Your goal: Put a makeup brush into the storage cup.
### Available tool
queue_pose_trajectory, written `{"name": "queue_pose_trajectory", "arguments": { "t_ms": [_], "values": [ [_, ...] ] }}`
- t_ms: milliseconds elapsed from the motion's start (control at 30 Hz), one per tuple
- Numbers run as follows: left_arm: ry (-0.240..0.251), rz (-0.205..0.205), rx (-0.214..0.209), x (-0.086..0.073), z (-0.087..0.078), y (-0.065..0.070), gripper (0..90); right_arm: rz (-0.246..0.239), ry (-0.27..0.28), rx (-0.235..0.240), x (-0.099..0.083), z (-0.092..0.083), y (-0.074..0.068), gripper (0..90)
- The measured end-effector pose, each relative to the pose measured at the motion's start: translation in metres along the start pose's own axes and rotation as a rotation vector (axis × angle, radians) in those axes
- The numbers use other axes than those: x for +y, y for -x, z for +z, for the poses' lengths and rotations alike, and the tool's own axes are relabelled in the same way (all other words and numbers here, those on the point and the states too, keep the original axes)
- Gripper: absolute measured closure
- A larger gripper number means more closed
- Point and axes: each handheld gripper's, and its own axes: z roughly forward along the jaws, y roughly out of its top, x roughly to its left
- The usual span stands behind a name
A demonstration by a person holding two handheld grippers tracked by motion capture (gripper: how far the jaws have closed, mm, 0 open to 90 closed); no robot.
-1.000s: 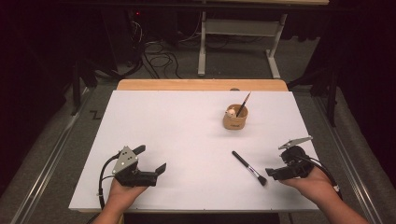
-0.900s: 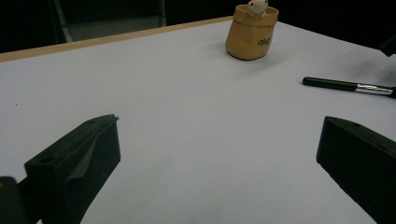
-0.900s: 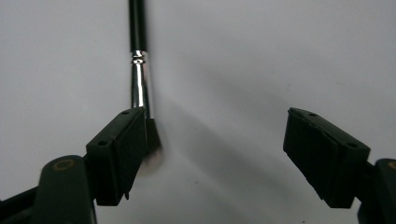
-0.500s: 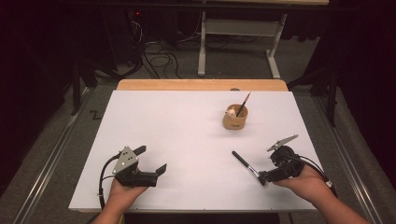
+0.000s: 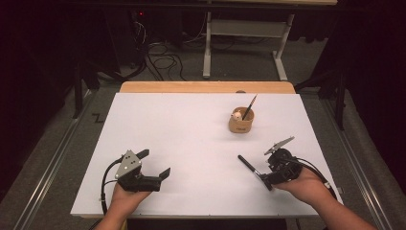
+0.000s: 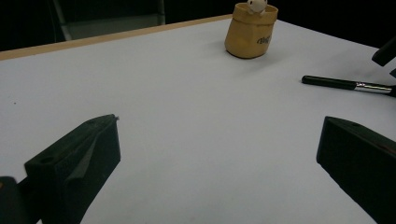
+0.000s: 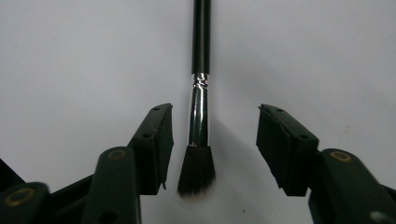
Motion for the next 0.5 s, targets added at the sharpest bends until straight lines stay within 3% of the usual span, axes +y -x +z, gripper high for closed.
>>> {"name": "queue_pose_trajectory", "arguments": {
  "t_ms": [500],
  "values": [
    [0.002, 0.003, 0.002, 0.001, 0.0, 0.0, 0.6, -0.043, -0.027, 0.006, 0.011, 0.014, -0.009, 56.4]
  ]
}}
